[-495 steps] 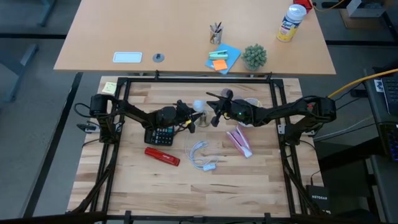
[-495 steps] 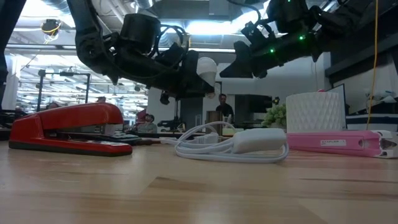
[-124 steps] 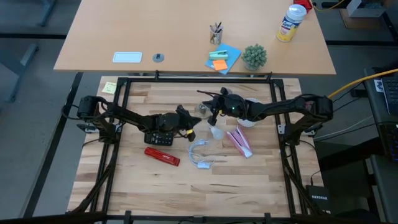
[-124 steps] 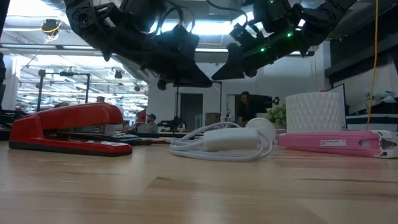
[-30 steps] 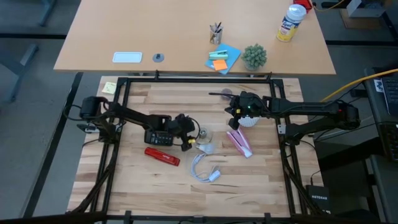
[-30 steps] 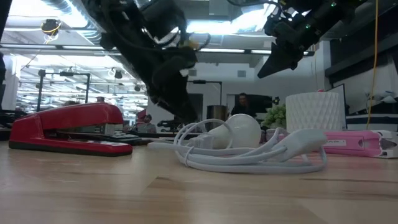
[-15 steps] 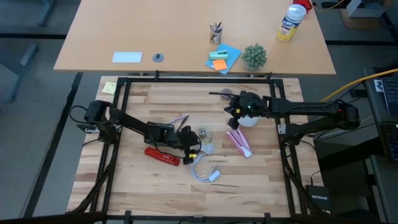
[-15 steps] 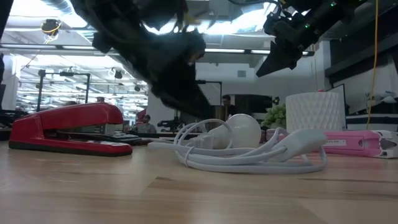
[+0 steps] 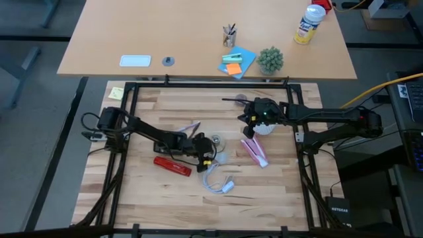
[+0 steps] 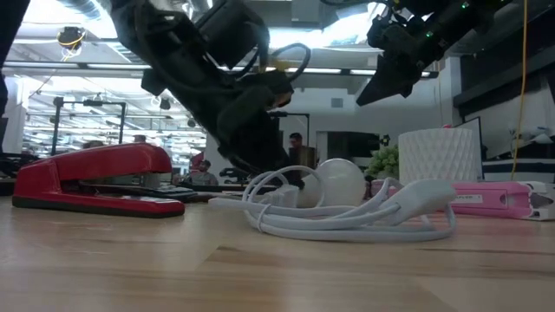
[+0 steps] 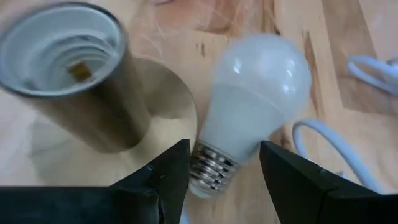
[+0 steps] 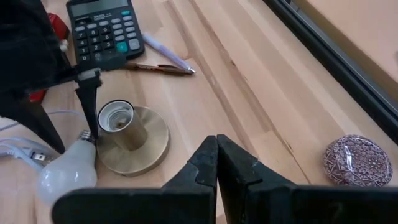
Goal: Screw lightbulb
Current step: Insert the white lightbulb into the golden lamp
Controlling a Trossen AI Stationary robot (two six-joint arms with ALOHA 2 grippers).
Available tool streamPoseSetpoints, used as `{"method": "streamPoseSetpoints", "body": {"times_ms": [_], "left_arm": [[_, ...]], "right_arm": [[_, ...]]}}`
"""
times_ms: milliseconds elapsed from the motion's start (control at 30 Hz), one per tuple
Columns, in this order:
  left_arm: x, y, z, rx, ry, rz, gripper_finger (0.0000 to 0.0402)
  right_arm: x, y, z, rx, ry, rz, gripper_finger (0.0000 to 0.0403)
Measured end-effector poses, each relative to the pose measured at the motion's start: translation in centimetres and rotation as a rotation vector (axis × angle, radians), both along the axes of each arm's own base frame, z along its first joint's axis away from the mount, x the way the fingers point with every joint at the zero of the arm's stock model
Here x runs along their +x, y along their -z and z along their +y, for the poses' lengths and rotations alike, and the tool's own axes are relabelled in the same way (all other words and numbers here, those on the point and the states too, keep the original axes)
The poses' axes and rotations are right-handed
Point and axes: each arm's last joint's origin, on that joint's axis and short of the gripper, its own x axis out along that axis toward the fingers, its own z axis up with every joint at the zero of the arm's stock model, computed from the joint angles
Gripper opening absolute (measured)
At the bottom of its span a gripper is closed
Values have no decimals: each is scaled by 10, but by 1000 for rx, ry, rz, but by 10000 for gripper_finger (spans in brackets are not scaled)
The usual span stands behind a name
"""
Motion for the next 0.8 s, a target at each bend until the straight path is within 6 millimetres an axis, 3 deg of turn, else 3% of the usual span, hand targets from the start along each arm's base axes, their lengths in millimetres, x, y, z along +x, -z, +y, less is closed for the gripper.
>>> {"method": "streamPoseSetpoints", "body": {"times_ms": [800], "left_arm": [[5, 25, -1, -7, -6, 17, 186]], "right_arm": [[0, 0, 0, 10, 7, -1, 8]]}}
